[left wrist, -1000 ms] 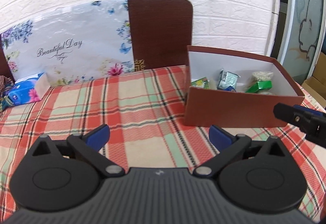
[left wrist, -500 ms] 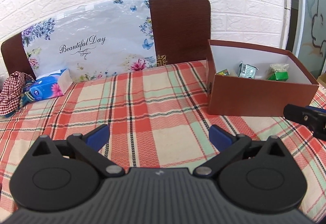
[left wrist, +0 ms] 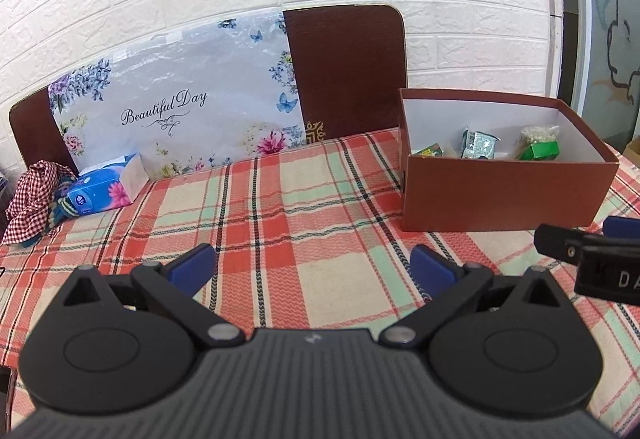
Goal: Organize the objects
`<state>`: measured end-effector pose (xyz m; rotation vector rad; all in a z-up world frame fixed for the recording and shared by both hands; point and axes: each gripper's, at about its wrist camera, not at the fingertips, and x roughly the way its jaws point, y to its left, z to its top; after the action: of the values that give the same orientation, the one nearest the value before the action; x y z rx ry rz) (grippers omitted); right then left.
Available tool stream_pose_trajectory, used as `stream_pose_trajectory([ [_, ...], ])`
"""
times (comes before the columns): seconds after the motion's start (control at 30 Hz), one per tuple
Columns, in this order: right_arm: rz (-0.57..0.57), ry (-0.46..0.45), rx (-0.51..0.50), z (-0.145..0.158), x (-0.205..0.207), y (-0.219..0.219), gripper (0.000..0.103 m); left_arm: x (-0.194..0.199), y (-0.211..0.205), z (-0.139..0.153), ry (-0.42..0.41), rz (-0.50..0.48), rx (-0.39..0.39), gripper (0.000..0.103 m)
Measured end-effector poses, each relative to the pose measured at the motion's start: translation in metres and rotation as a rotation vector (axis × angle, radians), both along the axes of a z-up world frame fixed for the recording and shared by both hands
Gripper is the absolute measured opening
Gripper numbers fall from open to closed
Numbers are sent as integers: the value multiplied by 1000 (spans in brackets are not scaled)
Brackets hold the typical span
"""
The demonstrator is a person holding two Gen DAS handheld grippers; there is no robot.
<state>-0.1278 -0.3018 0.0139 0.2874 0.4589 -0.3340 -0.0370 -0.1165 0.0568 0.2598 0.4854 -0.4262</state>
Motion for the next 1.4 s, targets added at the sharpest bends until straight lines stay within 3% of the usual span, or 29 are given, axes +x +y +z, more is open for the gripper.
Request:
stream_pose_trajectory([
  [0.3,-32,-7,-10,1,-5,0,99,-8,1,6,-9,-9,-16,103],
  [0.83,-78,35,-86,-6,0,10,99,-6,2,3,19,-1,4,103],
  [1.4,-139,33,-76,-11,-3,10,101,-8,-2,-1,29,-4,42,103],
])
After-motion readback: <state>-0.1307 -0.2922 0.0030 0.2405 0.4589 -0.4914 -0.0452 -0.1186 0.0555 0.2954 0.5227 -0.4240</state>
